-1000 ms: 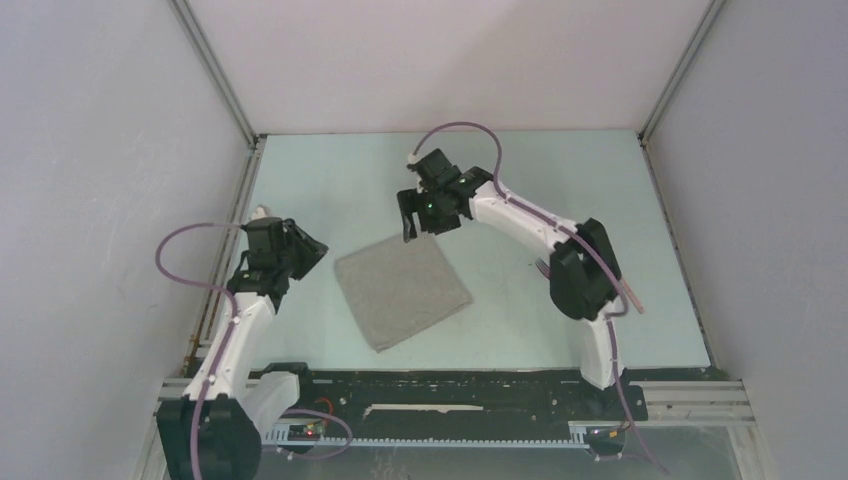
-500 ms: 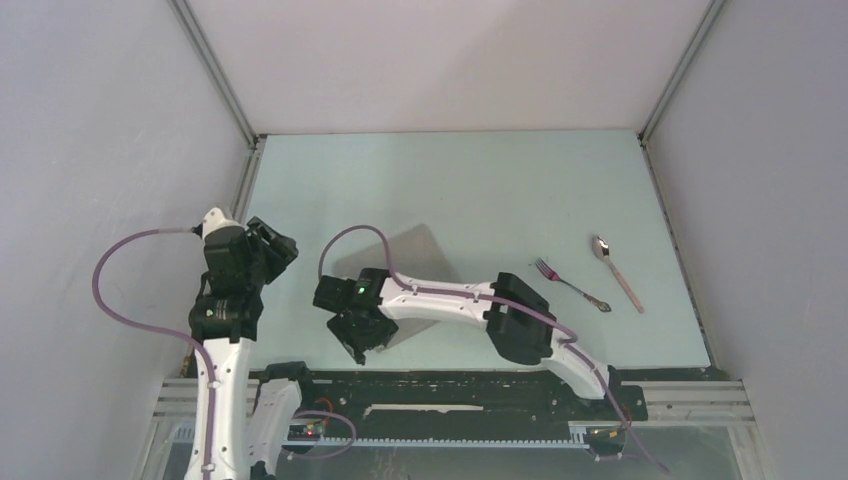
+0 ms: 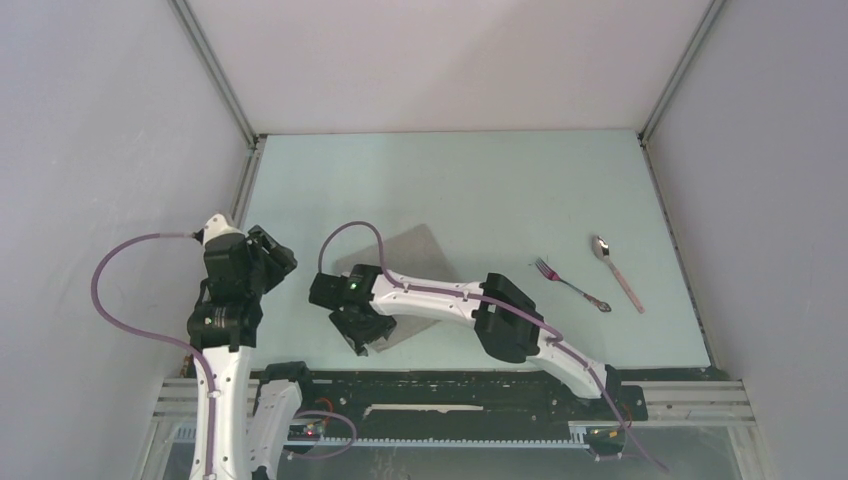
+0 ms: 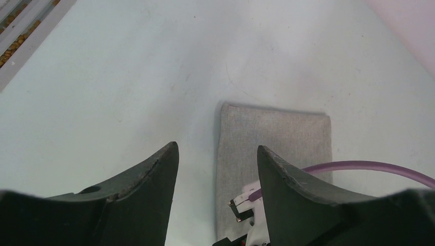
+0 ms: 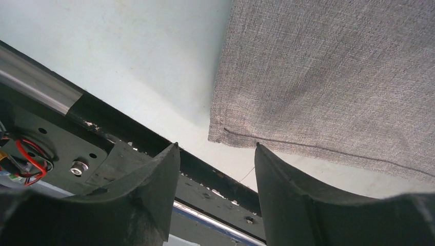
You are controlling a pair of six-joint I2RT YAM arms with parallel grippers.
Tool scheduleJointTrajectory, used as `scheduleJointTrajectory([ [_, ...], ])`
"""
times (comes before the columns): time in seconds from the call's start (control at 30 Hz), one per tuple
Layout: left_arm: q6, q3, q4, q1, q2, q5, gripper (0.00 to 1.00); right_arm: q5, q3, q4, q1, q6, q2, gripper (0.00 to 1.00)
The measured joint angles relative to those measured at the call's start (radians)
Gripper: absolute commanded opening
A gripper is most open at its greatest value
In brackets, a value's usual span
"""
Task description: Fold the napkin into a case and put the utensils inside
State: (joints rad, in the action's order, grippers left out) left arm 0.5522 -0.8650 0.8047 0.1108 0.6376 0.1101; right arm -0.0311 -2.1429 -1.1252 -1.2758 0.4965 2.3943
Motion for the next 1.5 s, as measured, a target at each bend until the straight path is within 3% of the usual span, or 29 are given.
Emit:
scheduleJointTrajectory([
  [0.37, -0.007, 0.001, 0.002, 0.0, 0.0, 0.004, 0.65, -0.022, -0.01, 0.018, 0.008, -0.005, 0.017, 0.67],
  [0.57, -0.012, 0.001, 0.016, 0.0, -0.005, 0.016, 0.65, -0.036, 0.036, 0.068, 0.018, -0.011, 0.027, 0.61],
  [0.7, -0.014, 0.001, 0.021, 0.0, -0.008, 0.023, 0.65, -0.052, 0.08, 0.1, 0.019, -0.012, 0.005, 0.45],
  [0.93, -0.015, 0.001, 0.021, 0.0, -0.008, 0.028, 0.67, -0.135, 0.09, 0.086, 0.018, -0.004, 0.003, 0.0],
  [1.03, -0.014, 0.003, 0.016, 0.0, -0.001, 0.023, 0.76, -0.156, 0.102, 0.098, 0.015, 0.0, -0.006, 0.0],
  [1.2, 0.01, 0.067, -0.057, 0.014, 0.059, -0.07, 0.86, -0.119, 0.358, 0.328, 0.025, -0.018, -0.158, 0.0],
  [1.37, 0.098, 0.203, -0.187, 0.068, 0.214, -0.252, 0.87, 0.126, 0.754, 0.654, 0.117, 0.008, -0.398, 0.0],
  [1.5, 0.224, 0.354, -0.343, 0.093, 0.279, -0.378, 0.91, 0.315, 0.93, 0.891, 0.23, 0.091, -0.488, 0.0],
])
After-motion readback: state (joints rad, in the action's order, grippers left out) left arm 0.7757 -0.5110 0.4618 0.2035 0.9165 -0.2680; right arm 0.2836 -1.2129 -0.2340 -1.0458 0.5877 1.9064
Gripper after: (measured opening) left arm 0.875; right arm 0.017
